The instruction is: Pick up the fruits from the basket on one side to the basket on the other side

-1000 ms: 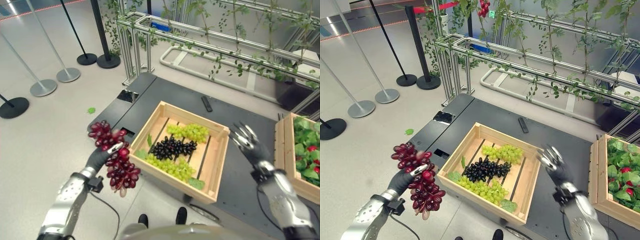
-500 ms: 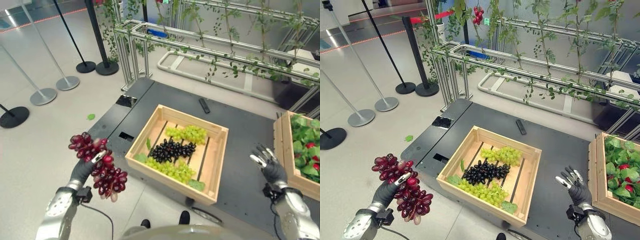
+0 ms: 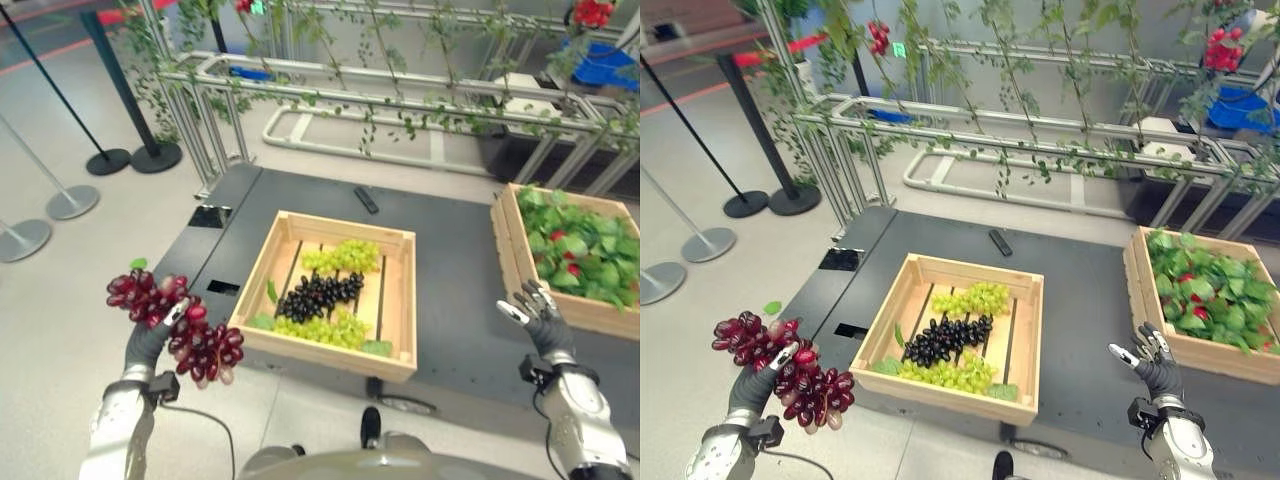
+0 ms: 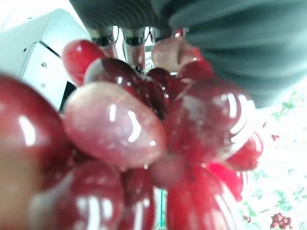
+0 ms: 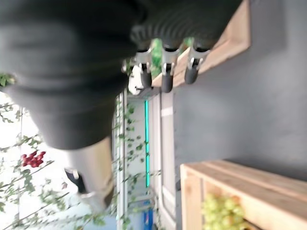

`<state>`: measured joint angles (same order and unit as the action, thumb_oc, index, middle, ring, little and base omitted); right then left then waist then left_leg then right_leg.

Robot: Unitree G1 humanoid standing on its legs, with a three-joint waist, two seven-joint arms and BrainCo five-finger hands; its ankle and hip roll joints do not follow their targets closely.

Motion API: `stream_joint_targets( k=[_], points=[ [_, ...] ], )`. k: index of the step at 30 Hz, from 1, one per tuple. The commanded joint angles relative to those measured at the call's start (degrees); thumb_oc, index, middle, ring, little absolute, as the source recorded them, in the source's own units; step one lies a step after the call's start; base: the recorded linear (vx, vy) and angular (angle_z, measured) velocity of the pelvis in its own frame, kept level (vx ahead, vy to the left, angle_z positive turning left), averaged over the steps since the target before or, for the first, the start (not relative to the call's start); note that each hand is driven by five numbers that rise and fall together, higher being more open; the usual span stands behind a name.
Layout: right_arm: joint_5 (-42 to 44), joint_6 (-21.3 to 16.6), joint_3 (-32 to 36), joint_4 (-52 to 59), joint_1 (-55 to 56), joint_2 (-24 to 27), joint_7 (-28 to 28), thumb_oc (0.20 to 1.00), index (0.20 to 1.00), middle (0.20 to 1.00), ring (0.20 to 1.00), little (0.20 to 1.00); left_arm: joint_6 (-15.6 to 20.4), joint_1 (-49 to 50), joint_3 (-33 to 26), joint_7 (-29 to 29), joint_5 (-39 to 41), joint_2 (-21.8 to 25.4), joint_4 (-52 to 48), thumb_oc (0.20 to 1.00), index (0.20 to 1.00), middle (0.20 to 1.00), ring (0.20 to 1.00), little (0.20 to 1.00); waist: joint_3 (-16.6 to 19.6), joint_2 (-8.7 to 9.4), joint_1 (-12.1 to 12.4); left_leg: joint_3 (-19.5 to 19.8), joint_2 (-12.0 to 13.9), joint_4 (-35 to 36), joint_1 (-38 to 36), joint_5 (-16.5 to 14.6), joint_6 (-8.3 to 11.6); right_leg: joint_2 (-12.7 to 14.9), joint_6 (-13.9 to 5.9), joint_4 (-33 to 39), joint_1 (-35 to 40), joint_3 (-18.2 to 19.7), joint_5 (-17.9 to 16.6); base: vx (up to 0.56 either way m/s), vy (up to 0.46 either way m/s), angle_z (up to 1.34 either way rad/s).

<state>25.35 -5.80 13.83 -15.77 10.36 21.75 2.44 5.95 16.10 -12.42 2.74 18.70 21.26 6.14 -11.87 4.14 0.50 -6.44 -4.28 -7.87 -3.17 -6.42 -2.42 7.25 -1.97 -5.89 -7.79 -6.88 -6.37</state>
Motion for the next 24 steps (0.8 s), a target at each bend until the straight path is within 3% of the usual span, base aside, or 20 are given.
stream_joint_targets(
  k=[1,2,4,5,6,7,8,10,11,14,16,19,23,24],
  points=[
    [-1.54,-3.13,-0.97,4.24,-2.64,1.48,-0.14,1.000,1.000,1.000,1.000,1.000,5.14,-0.71,-3.92,-2.49,-2.87,3.43,-3.46,0.200,0.200,0.200,0.200,0.200,-0.97,2.01,-0.41,-0.56,-2.90,-9.12,4.50,-6.42,-0.85,4.27,-9.96,1.97,-2.65,3.12,-7.31,-0.11,0.068,-0.21],
    [-1.79,-2.89,-0.99,4.82,-2.02,1.80,0.16,1.000,1.000,1.000,1.000,1.000,5.24,-0.50,-4.76,-4.06,-3.74,3.62,-3.23,0.200,0.200,0.200,0.200,0.200,-2.20,1.99,-1.79,-2.19,-2.46,-9.05,4.64,-6.11,-0.81,4.96,-11.36,2.56,-4.74,4.35,-10.32,-0.16,0.108,-0.35],
    [-2.16,-2.80,-0.96,5.06,-1.55,1.97,-0.01,1.000,1.000,1.000,1.000,1.000,5.11,-0.86,-4.91,-5.02,-4.80,3.76,-2.51,0.200,0.200,0.200,0.200,0.200,-2.51,1.63,-2.62,-2.54,-2.07,-8.54,4.99,-5.15,-0.92,4.57,-11.57,1.81,-5.58,6.16,-9.74,-0.12,0.078,-0.47],
    [-2.28,-2.52,-0.61,5.09,-0.53,1.86,0.14,1.000,1.000,1.000,1.000,1.000,5.16,-0.85,-5.16,-5.40,-5.57,4.10,-2.14,0.200,0.200,0.200,0.200,0.200,-2.40,1.19,-2.97,-2.87,-1.61,-7.56,4.94,-4.30,-1.06,4.18,-11.07,-0.04,-5.79,6.95,-8.17,-0.12,0.070,-0.37],
    [-2.04,-2.35,-0.39,5.50,0.37,1.63,0.48,1.000,1.000,1.000,1.000,1.000,5.23,-0.61,-5.59,-6.25,-6.11,4.25,-2.00,0.200,0.200,0.200,0.200,0.200,-2.11,0.40,-2.89,-3.44,-0.97,-6.06,4.76,-3.43,-1.35,4.47,-9.74,-2.22,-6.03,5.66,-5.69,-0.23,0.118,-0.26],
    [-2.06,-2.23,-0.72,5.74,1.22,1.72,1.14,1.000,1.000,1.000,1.000,1.000,5.28,-0.12,-6.37,-7.10,-5.91,3.76,-1.84,0.200,0.200,0.200,0.200,0.200,-1.49,-1.11,-2.04,-4.70,0.48,-3.40,4.68,-1.58,-1.36,5.29,-7.95,-6.03,-4.44,1.69,-1.25,-0.24,0.095,-0.28],
    [-2.39,-2.20,-0.80,5.58,1.50,1.80,1.09,1.000,1.000,1.000,1.000,1.000,5.19,0.05,-6.76,-7.37,-5.79,3.56,-1.91,0.200,0.200,0.200,0.200,0.200,-0.95,-1.69,-1.60,-5.14,0.79,-1.80,4.61,-0.55,-1.32,5.46,-7.30,-8.41,-3.32,0.99,0.46,-0.20,0.062,-0.31],
    [-2.55,-2.20,-0.81,5.62,1.75,1.75,1.21,1.000,1.000,1.000,1.000,1.000,5.20,0.10,-6.95,-7.50,-5.65,3.27,-1.97,0.200,0.200,0.200,0.200,0.200,-0.27,-1.88,-1.23,-5.58,0.74,-0.25,4.38,0.28,-1.08,5.54,-7.03,-8.62,-2.10,0.64,1.46,-0.11,0.013,-0.40],
    [-2.60,-2.35,-1.11,5.14,1.61,1.50,1.27,1.000,1.000,1.000,1.000,1.000,5.29,-0.27,-7.34,-8.37,-5.47,2.86,-1.65,0.200,0.200,0.200,0.200,0.200,1.02,-3.04,-0.37,-6.78,1.67,0.80,4.80,1.46,-1.07,6.33,-6.76,-13.43,0.32,-0.99,4.73,-0.11,0.007,-0.45],
    [-3.19,-2.46,-1.55,5.20,1.32,1.81,1.35,1.000,1.000,1.000,1.000,1.000,5.15,-0.91,-7.01,-8.98,-5.84,2.67,-1.26,0.200,0.200,0.200,0.200,0.200,1.91,-3.11,0.40,-7.96,1.99,0.48,5.58,2.00,-0.94,6.97,-6.68,-13.34,2.94,-1.84,6.11,-0.11,-0.046,-0.72],
    [-3.31,-2.44,-2.13,5.66,1.88,2.57,1.92,1.000,1.000,1.000,1.000,1.000,5.37,-1.25,-6.17,-9.24,-5.93,2.32,-1.27,0.200,0.200,0.200,0.200,0.200,2.38,-2.56,0.70,-9.00,2.05,-0.66,6.68,1.70,-0.76,5.09,-6.79,-10.62,6.18,0.19,10.55,-0.09,-0.114,-0.66],
    [-3.81,-2.76,-2.48,6.06,2.19,3.43,2.04,1.000,1.000,1.000,1.000,1.000,5.50,-1.01,-4.99,-9.58,-6.89,1.27,-0.85,0.200,0.200,0.200,0.200,0.200,2.88,-2.82,0.93,-10.82,3.31,-0.31,7.72,3.12,0.23,3.56,-6.54,-5.72,6.93,0.97,11.18,-0.06,-0.151,-1.11],
    [-3.56,-2.74,-1.76,6.42,2.91,3.83,1.77,1.000,1.000,1.000,1.000,1.000,5.17,-1.49,-3.39,-9.91,-7.38,0.68,0.81,0.200,0.200,0.200,0.200,0.200,3.39,-3.61,0.20,-11.15,5.17,0.56,8.37,5.30,1.33,1.66,-5.79,-5.39,6.96,1.31,12.44,-0.07,-0.214,-0.30],
    [-3.48,-2.89,-1.21,6.76,3.25,4.03,1.51,1.000,1.000,1.000,1.000,1.000,4.92,-1.81,-2.56,-10.35,-8.33,0.74,1.62,0.200,0.200,0.200,0.200,0.200,3.39,-3.71,-0.38,-10.51,6.16,0.72,8.31,6.38,1.84,0.39,-4.84,-6.33,7.01,1.61,13.45,-0.05,-0.226,-0.24]
  ],
)
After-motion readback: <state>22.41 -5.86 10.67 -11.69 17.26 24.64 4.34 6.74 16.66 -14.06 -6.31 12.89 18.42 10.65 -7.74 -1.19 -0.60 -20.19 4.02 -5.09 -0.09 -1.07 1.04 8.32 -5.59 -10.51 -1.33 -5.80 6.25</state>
